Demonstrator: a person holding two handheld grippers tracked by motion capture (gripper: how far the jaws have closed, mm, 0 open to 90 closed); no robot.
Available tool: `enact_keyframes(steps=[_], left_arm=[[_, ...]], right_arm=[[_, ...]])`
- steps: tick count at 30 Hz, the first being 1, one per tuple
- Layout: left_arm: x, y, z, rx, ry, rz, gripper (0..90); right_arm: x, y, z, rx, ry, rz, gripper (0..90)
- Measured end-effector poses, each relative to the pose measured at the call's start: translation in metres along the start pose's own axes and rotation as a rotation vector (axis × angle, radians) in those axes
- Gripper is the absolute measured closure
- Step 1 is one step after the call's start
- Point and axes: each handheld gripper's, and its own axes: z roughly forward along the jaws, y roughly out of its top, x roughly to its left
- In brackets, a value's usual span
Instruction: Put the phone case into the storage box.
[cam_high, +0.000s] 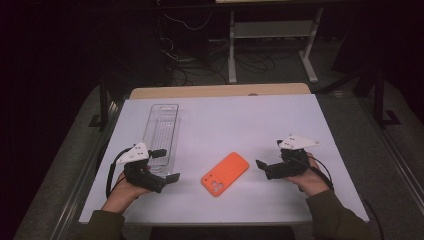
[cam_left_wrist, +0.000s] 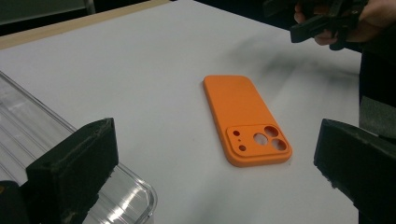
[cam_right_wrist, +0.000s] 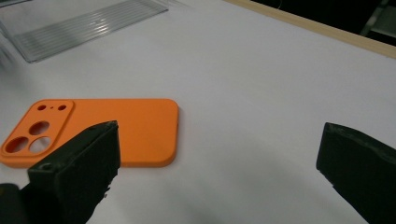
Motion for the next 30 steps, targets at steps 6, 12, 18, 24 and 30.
enact_keyframes(steps=[6,12,18,24,30], left_arm=[[0.000,0.000,0.000,-0.001,0.003,0.000,0.0],[0.000,0.000,0.000,0.006,0.007,0.001,0.0],[-0.001,0.002,0.001,0.002,0.005,-0.003,0.0],[-0.002,0.005,0.001,0.004,0.002,-0.007,0.0],[-0.004,0.009,0.005,0.011,-0.007,-0.018,0.0]], right_arm=[[0.000,-0.014,-0.012,-0.026,0.003,0.014,0.0],[0.001,-0.027,-0.019,-0.031,0.009,0.047,0.0],[0.002,-0.029,-0.019,-0.033,0.017,0.039,0.0],[0.001,-0.029,-0.017,-0.029,0.025,0.033,0.0],[0.002,-0.028,-0.016,-0.014,0.029,0.022,0.0]])
